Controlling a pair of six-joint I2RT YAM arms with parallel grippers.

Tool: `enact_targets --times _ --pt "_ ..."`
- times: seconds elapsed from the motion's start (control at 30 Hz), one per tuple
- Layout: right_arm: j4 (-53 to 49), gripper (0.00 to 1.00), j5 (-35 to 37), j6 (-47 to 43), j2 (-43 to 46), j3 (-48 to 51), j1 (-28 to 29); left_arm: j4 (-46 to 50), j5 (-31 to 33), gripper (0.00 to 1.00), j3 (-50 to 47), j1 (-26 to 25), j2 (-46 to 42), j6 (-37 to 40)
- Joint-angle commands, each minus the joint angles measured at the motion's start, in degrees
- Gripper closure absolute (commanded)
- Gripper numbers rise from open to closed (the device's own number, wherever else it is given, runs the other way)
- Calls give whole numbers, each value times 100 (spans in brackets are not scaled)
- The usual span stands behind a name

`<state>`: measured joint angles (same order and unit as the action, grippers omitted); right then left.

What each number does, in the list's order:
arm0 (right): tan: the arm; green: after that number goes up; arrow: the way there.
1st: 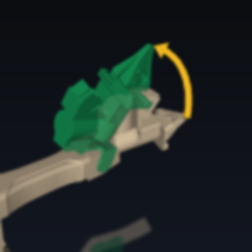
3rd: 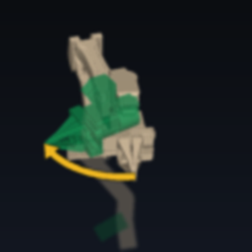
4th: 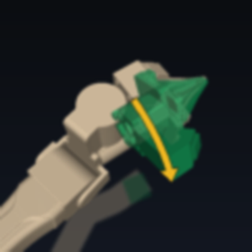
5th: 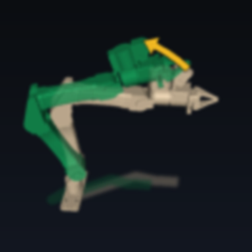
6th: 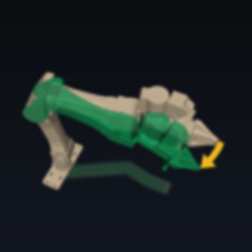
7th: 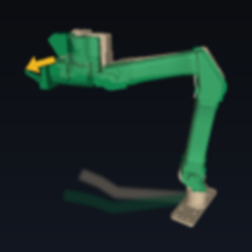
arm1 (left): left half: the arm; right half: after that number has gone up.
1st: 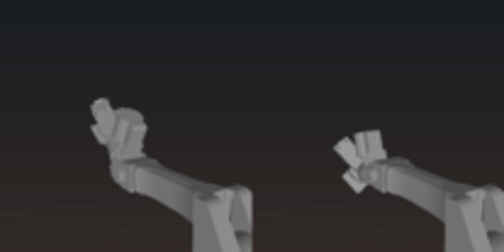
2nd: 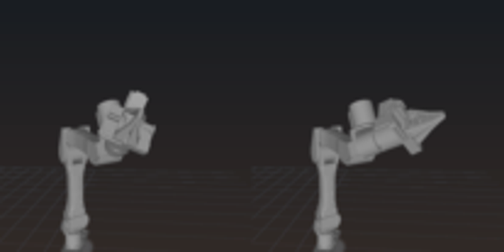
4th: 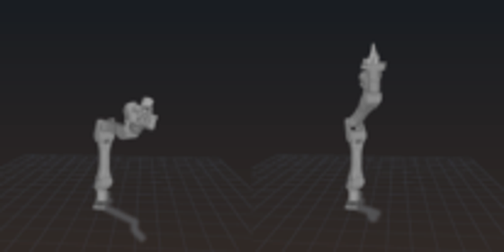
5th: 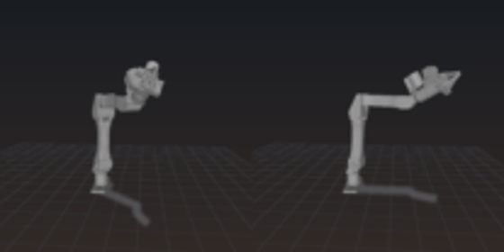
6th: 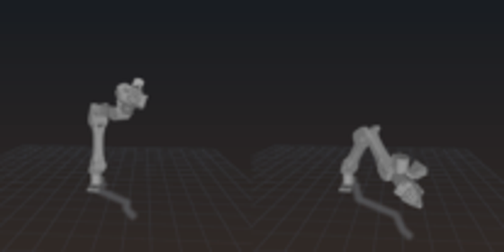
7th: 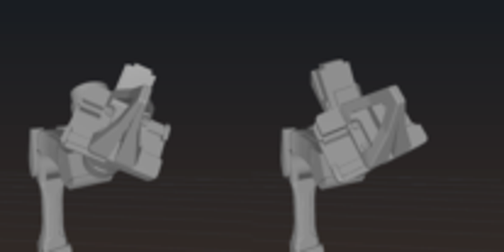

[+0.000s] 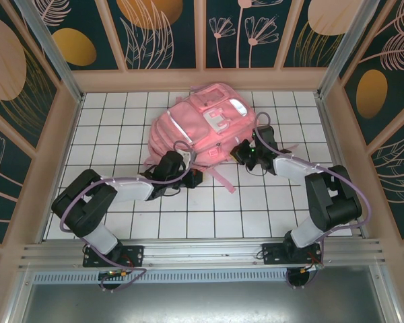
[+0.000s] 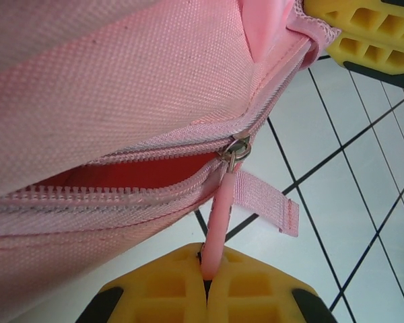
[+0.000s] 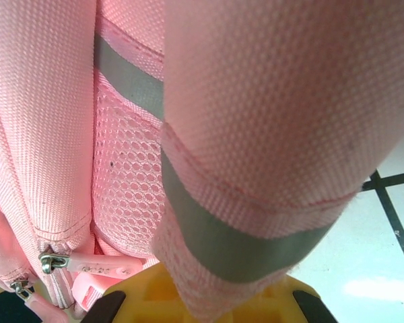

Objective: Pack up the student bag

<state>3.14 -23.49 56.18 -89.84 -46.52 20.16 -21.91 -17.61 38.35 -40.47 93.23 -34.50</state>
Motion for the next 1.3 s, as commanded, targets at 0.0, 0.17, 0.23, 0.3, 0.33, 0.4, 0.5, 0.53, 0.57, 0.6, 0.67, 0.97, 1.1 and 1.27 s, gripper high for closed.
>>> enact_targets --times 0.0,0.17,0.23,0.3,0.33,0.4,0.5,0.53,0.57,0.6,0.67,0.97,1.1,1.27 --pt "-79 100 472 -295 73 -129 -219 508 328 100 103 13 -112 169" --pt "-268 100 652 -388 247 -25 -531 522 769 100 -80 73 -445 119" --pt "-323 100 674 -427 249 -46 -645 504 859 100 -162 68 -545 97" --pt "-361 100 687 -445 224 -80 -712 468 896 100 -236 65 -586 82" --pt "-359 100 687 -458 214 -94 -730 457 912 100 -264 72 -581 79" --pt "-322 100 635 -478 182 -128 -750 300 796 100 -327 70 -558 29" --pt "-320 100 431 -520 115 -207 -700 375 503 100 -99 59 -423 -61" --pt "-314 100 364 -556 119 -217 -674 497 487 100 32 44 -415 -98" --pt "-284 100 282 -598 129 -212 -645 630 477 97 169 16 -428 -90" --pt "-304 100 183 -665 140 -256 -607 826 513 90 343 -42 -439 -39" --pt "-37 100 -198 -674 225 -198 -592 1199 605 77 652 -155 -446 76" --pt "1041 100 -1549 -60 700 268 -546 2006 791 51 1427 -218 -276 272" --pt "1413 100 -1935 162 736 406 -494 2081 771 48 1680 -238 -156 113" --pt "1727 100 -1983 182 899 584 -441 2005 551 45 1703 -233 -95 -211"
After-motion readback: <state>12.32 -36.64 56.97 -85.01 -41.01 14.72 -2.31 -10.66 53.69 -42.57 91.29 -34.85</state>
